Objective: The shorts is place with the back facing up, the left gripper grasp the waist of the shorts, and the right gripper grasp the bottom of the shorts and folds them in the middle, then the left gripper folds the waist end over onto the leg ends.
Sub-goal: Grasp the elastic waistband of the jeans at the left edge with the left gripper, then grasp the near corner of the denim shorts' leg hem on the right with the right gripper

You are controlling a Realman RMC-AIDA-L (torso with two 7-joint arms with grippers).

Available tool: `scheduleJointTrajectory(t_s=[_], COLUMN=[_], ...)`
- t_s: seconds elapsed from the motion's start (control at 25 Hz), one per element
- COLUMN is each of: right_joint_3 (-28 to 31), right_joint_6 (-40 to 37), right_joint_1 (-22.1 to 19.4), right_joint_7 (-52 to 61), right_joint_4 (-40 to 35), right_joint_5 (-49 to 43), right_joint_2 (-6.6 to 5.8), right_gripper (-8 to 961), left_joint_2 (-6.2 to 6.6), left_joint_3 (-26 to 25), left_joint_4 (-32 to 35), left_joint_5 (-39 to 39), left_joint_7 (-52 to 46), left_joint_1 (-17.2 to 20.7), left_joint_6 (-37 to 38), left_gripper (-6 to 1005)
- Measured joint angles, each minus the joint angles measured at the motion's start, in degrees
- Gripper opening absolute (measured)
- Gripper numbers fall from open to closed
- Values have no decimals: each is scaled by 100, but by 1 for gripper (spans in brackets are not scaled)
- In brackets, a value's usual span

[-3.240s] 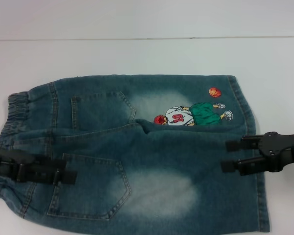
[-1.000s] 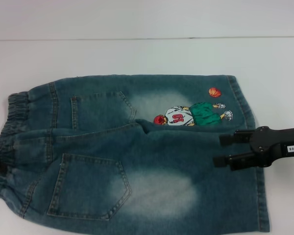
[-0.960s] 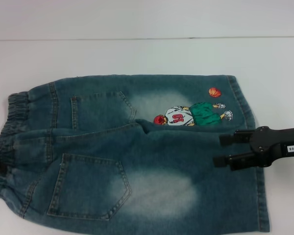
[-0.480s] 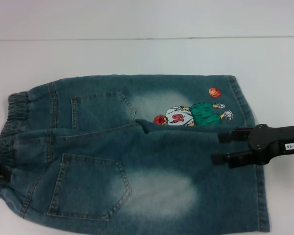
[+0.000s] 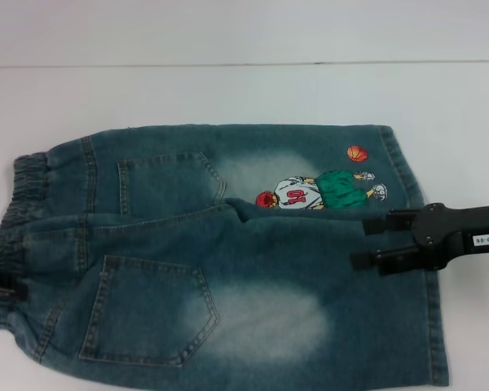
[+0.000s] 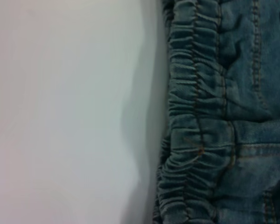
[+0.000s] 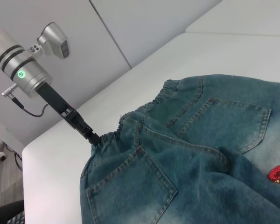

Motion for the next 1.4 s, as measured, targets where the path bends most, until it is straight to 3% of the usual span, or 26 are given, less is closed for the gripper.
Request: scheduleJointTrajectory(t_s=[0.28,0.68,0.96,1.24,1.4], right_joint_3=[24,39,64,-37,-43], right_joint_6=[16,27,-51,-704,-1264], right_joint_1=[14,53,117,264,276], right_joint_7=[0,33,304,1021,1165], right_joint_4=[0,0,-31,-167,-632], right_joint_5=[5,6,13,-116,-627], right_joint_2=[-7,-9,-82,-458,-547], right_gripper=[944,944,944,944,944], left_joint_2=[0,0,11,35,47], left_joint_3=[6,80,51,28,25], left_joint_4=[-63,-62,-49,-54,-61], left_joint_5=[-10,-10,-42,-111,-166], left_joint_7=[80,134,169,176,175], left_joint_1=[-68,-78,-109,-201,-261], left_joint_6=[-23,-64,-54,-69,-135], left_gripper=[928,486,322,55,38])
